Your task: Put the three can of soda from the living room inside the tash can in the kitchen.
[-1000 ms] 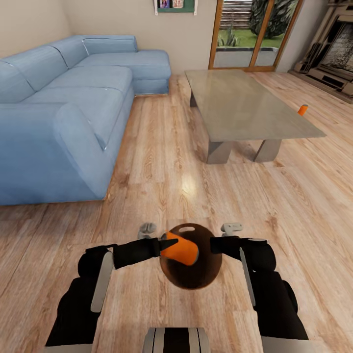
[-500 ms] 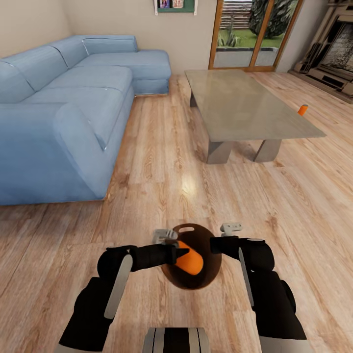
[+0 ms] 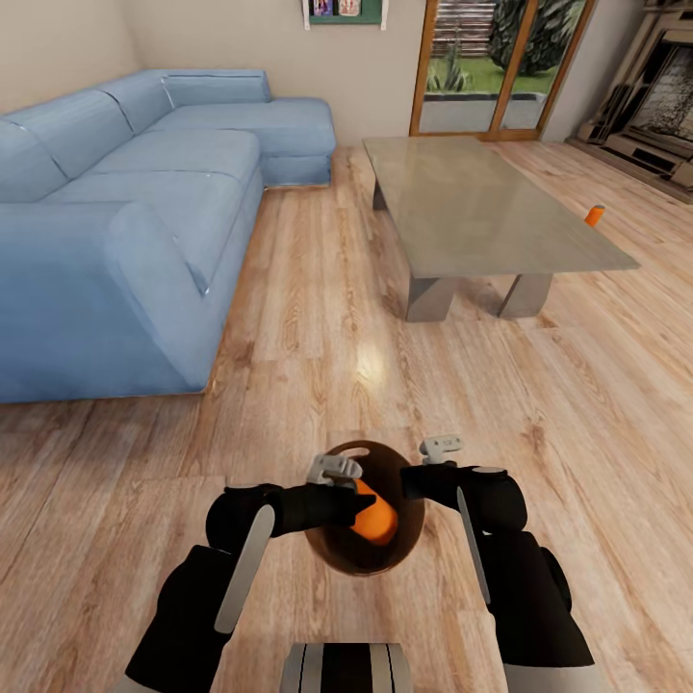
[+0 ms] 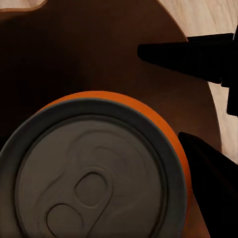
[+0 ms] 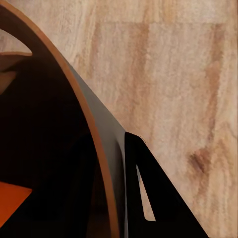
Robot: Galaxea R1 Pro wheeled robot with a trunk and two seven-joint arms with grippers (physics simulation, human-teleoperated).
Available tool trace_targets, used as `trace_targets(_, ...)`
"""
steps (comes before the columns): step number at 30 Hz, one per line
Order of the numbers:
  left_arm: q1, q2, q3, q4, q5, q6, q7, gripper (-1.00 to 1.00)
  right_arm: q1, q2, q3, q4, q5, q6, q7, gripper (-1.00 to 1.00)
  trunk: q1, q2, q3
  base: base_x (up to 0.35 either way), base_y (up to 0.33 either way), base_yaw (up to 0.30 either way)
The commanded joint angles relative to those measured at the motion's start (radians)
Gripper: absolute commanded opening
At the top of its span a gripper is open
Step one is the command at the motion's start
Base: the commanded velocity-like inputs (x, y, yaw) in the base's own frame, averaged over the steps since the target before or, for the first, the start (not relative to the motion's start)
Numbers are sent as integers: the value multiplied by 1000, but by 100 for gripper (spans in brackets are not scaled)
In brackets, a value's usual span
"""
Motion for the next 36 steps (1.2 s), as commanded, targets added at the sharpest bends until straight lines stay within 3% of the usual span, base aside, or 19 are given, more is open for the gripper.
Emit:
trace_targets(1, 0, 0, -1, 0, -1, 0, 2, -100, 0, 0, 0, 0, -15, 2, 0, -100, 0, 0, 0, 0, 0, 0)
trace_targets(6, 0, 0, -2, 0, -3, 0, 16, -100, 0, -1, 0, 0, -15, 2, 0, -100, 0, 0, 0, 0, 0, 0)
trace_targets(7, 0, 0, -2, 0, -3, 0, 19, 100, 0, -1, 0, 0, -15, 2, 0, -100, 0, 0, 0, 0, 0, 0)
trace_targets(36, 0, 1, -3, -3, -3, 2, 16, 100, 0, -3, -1, 0, -15, 2, 0, -100, 0, 0, 0, 0, 0, 0)
